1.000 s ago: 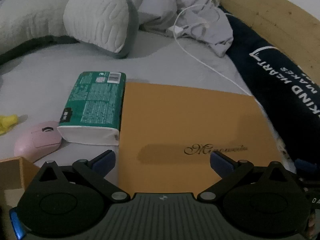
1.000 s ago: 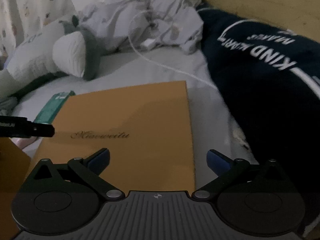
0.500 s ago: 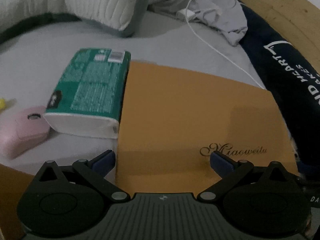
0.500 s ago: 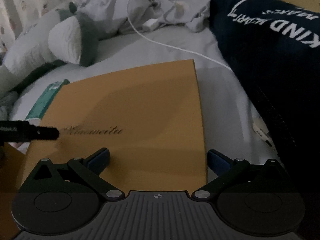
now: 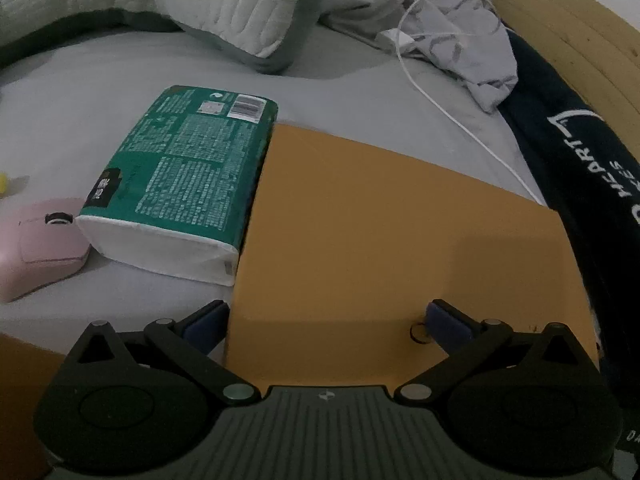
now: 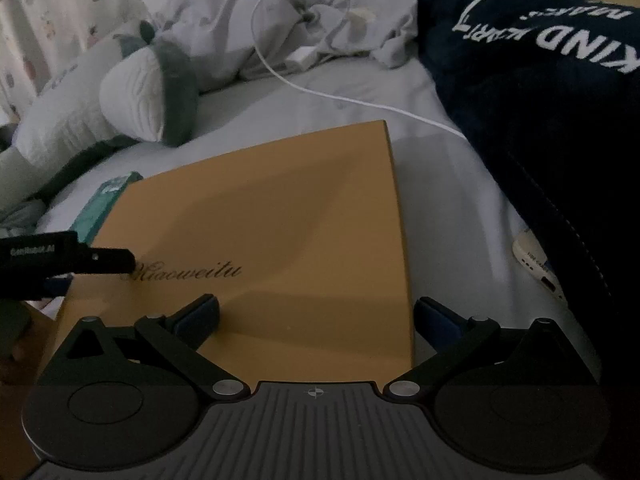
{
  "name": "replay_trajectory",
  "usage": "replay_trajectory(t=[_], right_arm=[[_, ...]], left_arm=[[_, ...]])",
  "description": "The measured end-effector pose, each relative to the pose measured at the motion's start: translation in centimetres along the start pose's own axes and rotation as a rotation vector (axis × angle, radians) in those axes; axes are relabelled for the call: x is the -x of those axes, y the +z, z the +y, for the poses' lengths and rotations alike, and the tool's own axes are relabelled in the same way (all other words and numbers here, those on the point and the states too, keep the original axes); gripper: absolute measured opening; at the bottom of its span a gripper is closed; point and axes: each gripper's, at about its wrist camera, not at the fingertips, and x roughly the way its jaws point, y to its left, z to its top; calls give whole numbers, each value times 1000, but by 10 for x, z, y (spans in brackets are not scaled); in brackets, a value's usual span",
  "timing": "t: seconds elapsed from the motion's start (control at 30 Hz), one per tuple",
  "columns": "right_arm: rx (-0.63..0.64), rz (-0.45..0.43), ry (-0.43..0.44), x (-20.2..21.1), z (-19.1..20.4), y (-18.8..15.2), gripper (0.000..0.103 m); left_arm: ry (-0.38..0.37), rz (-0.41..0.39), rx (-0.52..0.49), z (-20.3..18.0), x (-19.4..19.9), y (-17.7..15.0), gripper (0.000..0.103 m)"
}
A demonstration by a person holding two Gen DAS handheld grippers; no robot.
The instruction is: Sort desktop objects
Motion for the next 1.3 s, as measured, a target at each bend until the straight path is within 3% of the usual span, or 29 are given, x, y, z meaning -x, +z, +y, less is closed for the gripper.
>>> replay_trajectory(t=[0.23,0.47,0.83,1.3], right_arm=[[28,25,-68,4,9,0,103],[-15,68,-80,22,7,-6,103],[-77,29,-103,81,5,-8,103],[-33,-29,-130,153,39,14,103]], left_arm=[[4,9,-19,-2,6,-3,103],[24,39,-41,-14,20,-7,103],[-24,21,-80,-35,64,-13,103],[-78,-68,-48,-30,139,-5,103]])
